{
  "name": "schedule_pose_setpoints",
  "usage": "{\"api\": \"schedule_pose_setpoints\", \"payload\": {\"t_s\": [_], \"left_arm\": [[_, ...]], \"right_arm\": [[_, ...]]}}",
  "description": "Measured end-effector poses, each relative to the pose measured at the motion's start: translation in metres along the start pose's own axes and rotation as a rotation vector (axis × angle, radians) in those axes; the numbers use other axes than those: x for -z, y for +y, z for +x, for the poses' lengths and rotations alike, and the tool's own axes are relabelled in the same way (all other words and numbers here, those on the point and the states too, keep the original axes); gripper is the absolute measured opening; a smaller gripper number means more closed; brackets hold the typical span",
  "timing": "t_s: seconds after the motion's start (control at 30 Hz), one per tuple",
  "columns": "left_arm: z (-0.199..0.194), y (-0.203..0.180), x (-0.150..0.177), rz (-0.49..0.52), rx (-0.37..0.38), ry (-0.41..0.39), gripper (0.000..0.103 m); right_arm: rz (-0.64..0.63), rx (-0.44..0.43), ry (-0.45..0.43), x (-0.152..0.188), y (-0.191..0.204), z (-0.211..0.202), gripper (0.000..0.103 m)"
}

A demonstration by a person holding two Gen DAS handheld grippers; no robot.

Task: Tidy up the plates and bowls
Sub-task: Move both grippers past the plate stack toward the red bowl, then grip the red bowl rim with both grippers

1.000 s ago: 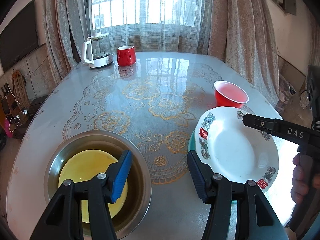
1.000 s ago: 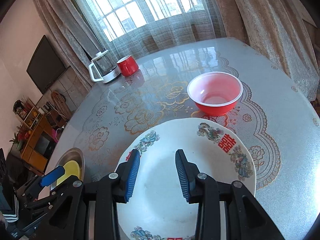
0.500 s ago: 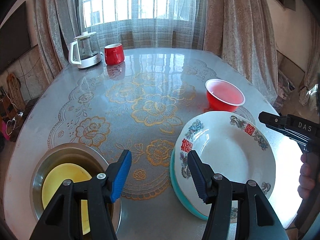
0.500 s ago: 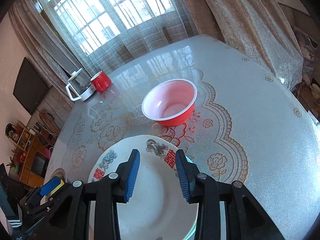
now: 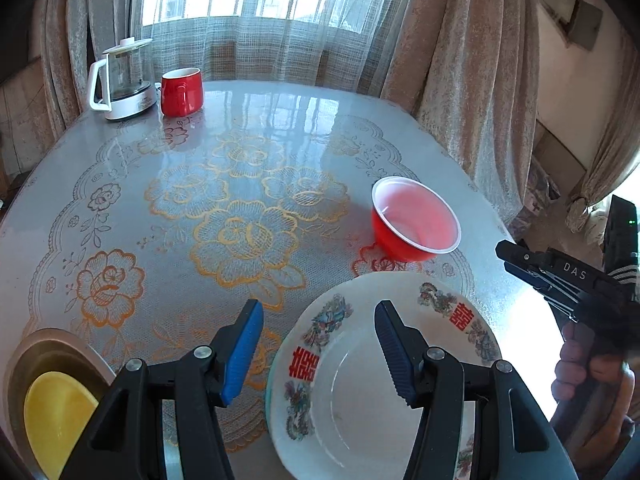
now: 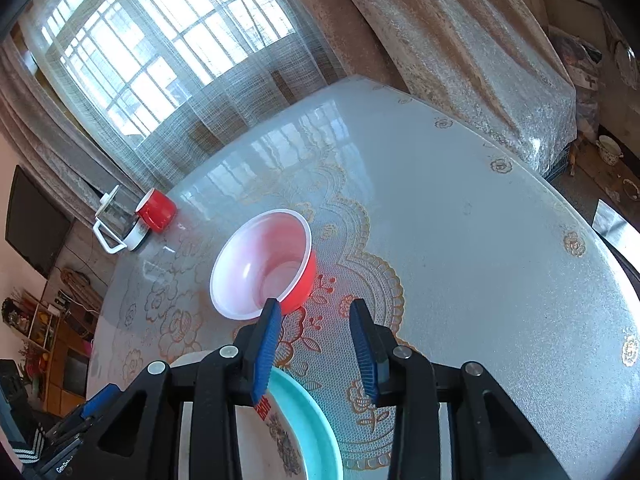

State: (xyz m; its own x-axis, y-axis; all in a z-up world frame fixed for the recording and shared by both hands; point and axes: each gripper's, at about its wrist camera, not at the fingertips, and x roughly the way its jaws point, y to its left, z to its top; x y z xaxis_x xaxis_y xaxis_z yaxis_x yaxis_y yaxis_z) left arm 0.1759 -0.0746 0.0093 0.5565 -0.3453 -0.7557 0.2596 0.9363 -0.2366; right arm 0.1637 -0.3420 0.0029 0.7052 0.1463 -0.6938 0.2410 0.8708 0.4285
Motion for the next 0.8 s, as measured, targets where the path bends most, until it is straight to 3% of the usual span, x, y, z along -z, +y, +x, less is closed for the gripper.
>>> {"api": "schedule_pose_setpoints", "payload": {"t_s": [0.23,0.3,0.43,0.8], "left_arm": [[0.033,-0.018,-0.033,-0.017,0.065,0.047,0.057],[0.046,-0.020,-0.042,-0.040,0.078,0.067,0.050],[0.066,-0.023,-0.056,-0.072,0.088,0.090,0.050],[0.110,-0.035,-0.069,-0.119,0.120,0.164,0.048]], "right_arm": [[0.005,-0.008,0.037,-0.016,0.002,0.030,0.029],[0.010,-0.005,0.049,-0.020,0.000,0.039,0.028],[0.024,-0.010,0.069,-0.027,-0.005,0.052,0.027],[0.029,-0.026,0.102,-0.038,-0.007,0.073,0.025]]}}
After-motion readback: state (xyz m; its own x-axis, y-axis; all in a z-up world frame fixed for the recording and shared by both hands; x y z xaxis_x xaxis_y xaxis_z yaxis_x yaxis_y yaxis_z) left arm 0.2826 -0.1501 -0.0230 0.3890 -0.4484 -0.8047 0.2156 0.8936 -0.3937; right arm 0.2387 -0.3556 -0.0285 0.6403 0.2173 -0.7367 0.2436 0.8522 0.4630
